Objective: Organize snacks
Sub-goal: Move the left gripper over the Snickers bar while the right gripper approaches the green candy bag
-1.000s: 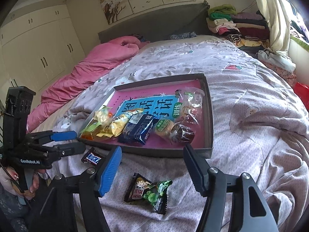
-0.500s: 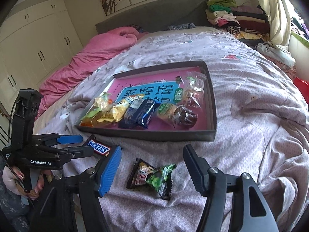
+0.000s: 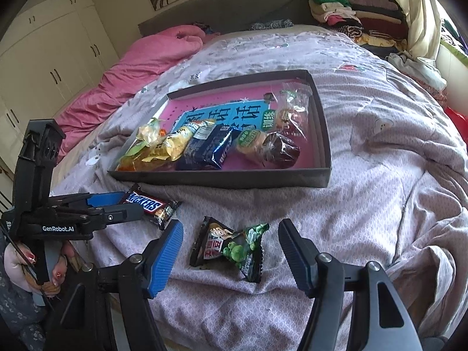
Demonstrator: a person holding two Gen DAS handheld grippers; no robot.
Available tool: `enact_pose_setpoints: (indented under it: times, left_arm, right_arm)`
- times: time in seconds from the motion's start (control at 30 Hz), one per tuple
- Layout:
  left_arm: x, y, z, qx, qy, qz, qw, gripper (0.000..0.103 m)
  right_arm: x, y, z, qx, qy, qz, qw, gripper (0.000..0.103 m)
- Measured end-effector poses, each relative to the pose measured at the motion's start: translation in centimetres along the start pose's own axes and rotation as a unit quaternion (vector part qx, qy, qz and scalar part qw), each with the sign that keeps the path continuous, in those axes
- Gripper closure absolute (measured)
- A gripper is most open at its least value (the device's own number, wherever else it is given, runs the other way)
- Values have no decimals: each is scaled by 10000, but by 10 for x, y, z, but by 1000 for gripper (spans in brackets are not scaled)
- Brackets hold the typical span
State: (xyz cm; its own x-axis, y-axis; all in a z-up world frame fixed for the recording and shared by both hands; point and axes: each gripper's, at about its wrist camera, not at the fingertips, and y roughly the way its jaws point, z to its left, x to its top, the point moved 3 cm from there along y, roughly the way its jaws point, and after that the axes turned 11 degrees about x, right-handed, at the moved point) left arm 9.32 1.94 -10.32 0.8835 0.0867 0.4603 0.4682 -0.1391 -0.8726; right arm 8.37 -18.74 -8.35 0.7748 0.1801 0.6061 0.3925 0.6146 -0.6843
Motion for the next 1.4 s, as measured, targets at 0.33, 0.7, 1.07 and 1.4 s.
enact_pose_setpoints:
  times: [0.33,0.7,1.07,1.4]
  left_arm:
    - [1,2,0,-32,-12,21,10000,24]
    - [0,5,-5,-51,56,51,10000,24]
    - [1,11,-14,-139,134,89,9998,24]
    - [2,17,-25,-122,258,105,9995,24]
  right_arm:
    - [-1,3,-1,-19,18,74,10000,36]
    - [-4,8,-1,-36,5,177,9998,36]
    - [-6,12,1,-32,-23,281,9996,36]
    - [-7,14,1,-36,-18,341,9994,36]
